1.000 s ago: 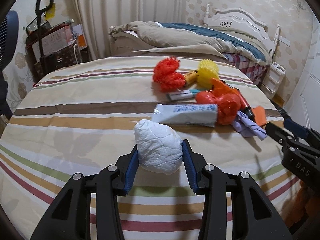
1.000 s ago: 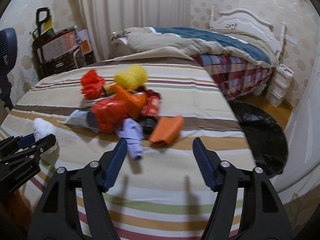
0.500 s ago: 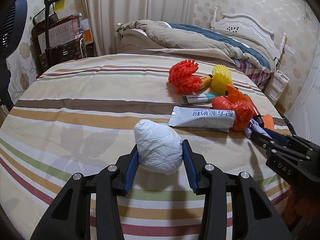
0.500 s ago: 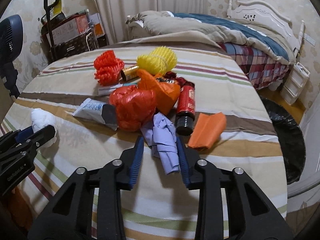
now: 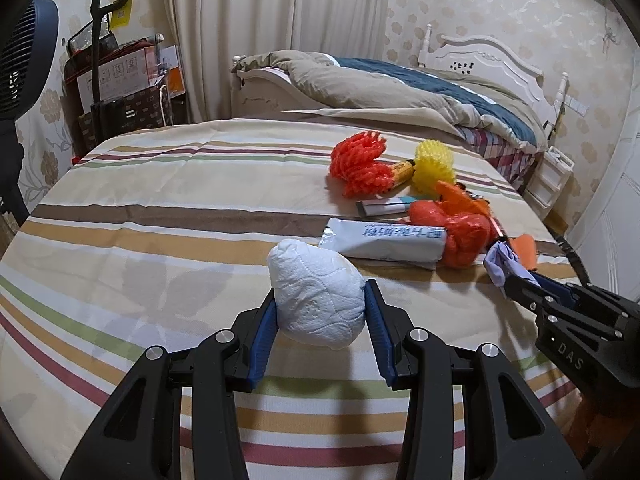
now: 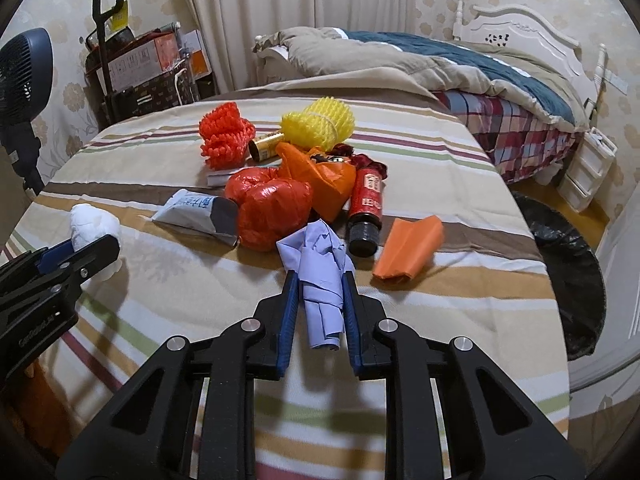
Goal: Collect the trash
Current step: 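Carry the tissue ball and lavender cloth over the black trash bin with both grippers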
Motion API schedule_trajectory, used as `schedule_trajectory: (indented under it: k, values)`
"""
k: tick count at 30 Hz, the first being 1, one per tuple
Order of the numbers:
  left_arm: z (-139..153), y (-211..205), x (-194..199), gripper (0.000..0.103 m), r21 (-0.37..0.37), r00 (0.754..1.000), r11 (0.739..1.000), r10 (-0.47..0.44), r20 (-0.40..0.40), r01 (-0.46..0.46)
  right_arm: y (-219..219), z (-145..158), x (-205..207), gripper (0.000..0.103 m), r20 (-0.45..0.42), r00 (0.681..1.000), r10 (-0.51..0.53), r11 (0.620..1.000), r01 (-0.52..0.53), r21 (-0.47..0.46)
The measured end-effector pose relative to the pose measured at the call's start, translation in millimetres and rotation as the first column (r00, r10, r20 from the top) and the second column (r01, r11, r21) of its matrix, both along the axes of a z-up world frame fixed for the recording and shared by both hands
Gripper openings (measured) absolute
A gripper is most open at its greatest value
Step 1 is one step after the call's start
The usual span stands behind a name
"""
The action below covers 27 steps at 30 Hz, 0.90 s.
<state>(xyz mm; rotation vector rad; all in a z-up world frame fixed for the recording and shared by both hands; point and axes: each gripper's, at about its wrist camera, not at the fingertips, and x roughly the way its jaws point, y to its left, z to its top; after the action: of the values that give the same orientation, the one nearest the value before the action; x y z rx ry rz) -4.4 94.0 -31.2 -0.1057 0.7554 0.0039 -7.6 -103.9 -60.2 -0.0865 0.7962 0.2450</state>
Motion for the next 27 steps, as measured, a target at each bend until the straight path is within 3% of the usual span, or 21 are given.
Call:
schedule_trajectory:
  k: [14,27]
  values:
    - [24,-53,1,0.043,-0.007,0.99,0.992,-0.123,0.069,0.124,-59,28,-20,0.021,0.11,0.984,-0.142,0.99,0.141,0.019]
    - [23,-153,53,0.043,-0.008,0.949,0.951,-0.308,0.065,0.309,-150,21,8,0.021,0.115,0.935,-0.337,0.941,0.336,0.027]
